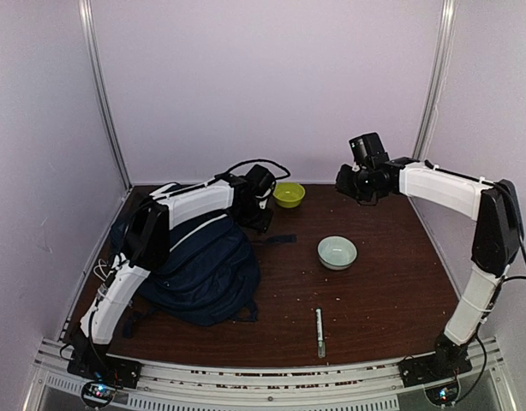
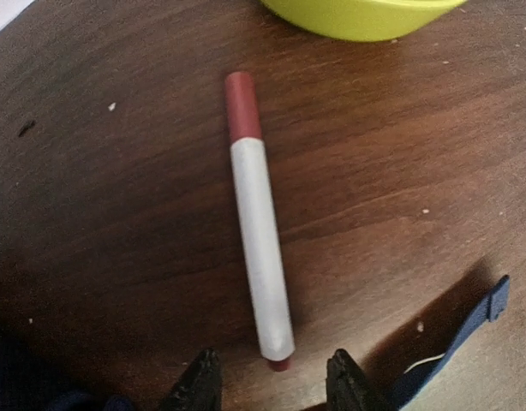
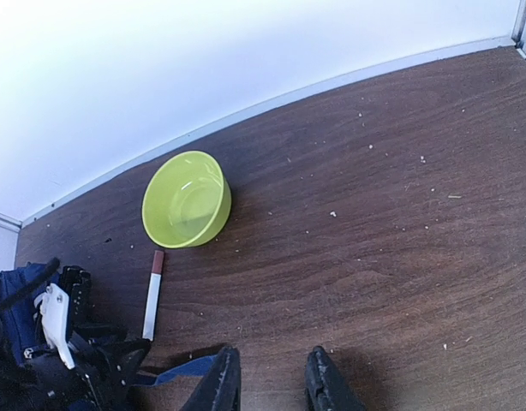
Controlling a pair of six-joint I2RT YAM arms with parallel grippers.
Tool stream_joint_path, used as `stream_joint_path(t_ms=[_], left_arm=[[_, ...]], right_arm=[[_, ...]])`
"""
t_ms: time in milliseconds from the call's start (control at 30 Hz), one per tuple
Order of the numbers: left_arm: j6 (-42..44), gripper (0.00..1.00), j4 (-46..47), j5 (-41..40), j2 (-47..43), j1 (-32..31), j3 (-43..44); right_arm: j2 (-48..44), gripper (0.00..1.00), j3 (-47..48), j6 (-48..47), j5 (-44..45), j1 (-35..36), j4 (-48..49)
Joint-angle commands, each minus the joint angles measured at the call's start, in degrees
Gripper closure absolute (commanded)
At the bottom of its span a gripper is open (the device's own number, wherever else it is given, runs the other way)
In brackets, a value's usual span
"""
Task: Pack the student bag
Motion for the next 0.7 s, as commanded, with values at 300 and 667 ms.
stream_joint_path(t_ms=[300,667], left_arm=[[-1.65,0.55,-4.65,6.38,4.13,2.70,5.60],[-2.18,0.59,-2.18,12.31,4.60,2.92,5.51]], right_arm=[[-4.99,0.72,-0.50,-7.84,5.01,-0.03,-0.44],[-5.41,0.72,0.28,-8.43,3.99,-2.68,-1.27]])
